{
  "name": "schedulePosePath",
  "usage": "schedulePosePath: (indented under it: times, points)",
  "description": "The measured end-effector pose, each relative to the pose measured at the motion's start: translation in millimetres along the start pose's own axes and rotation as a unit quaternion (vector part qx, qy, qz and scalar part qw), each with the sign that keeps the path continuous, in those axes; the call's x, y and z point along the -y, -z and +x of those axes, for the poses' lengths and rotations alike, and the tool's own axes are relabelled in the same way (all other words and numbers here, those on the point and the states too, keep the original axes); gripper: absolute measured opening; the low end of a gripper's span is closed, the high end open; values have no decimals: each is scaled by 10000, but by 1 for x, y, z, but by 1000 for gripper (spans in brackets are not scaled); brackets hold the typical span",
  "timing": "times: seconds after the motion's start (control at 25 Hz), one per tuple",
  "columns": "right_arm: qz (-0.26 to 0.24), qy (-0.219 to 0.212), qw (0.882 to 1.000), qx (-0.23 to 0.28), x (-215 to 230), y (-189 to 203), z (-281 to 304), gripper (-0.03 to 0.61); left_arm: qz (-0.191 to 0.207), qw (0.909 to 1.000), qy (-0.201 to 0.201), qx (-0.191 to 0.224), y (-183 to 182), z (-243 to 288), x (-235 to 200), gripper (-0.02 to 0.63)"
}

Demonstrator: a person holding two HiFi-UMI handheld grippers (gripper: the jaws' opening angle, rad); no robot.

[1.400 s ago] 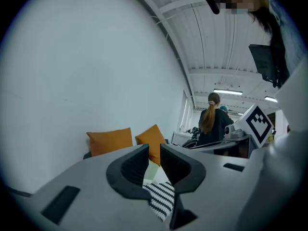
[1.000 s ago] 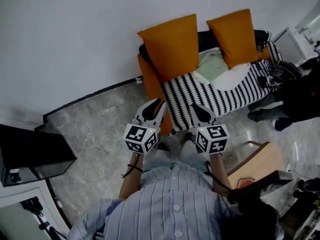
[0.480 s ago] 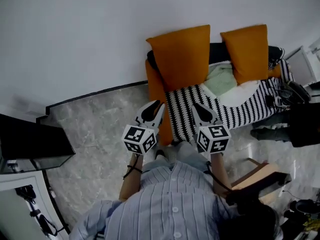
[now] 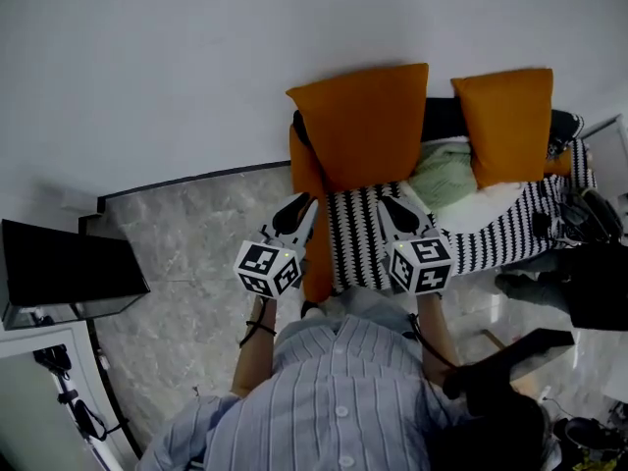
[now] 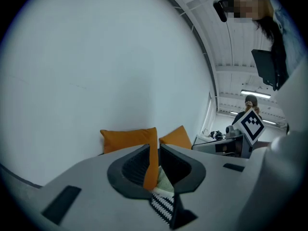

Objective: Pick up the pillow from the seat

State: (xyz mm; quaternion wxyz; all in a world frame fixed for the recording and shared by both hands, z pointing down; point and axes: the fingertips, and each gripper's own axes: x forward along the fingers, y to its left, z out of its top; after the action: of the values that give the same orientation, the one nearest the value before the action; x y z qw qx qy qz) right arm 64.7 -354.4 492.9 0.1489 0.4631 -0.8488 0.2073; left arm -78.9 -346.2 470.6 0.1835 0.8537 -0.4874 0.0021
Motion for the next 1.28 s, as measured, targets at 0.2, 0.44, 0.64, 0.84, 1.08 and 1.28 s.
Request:
schedulePosePath:
  times: [0.2, 0.44, 0.64, 0.84, 1.08, 1.28]
  points:
    - [102, -116, 9999, -62, 24, -10, 26, 38, -91, 9994, -279, -172, 5, 19, -16, 75]
    - [196, -248, 9994, -135, 47, -19, 49, 38, -378, 9989, -226, -187, 9, 43, -24, 77]
    - [232, -270, 9991, -239, 75, -20, 70, 38, -177, 9986, -275, -417, 12, 71, -43, 77]
    - [164, -159, 9993, -303, 112, -28, 93, 38, -322, 9972, -297, -600, 20, 103, -67, 77]
    - [-143, 50, 9992, -367, 165, -45, 124, 38, -301, 9953, -373, -839, 25, 134, -94, 77]
    - [13, 23, 9995, -312, 202, -65, 140, 38, -483, 9938, -434, -903, 24, 153, -114, 94]
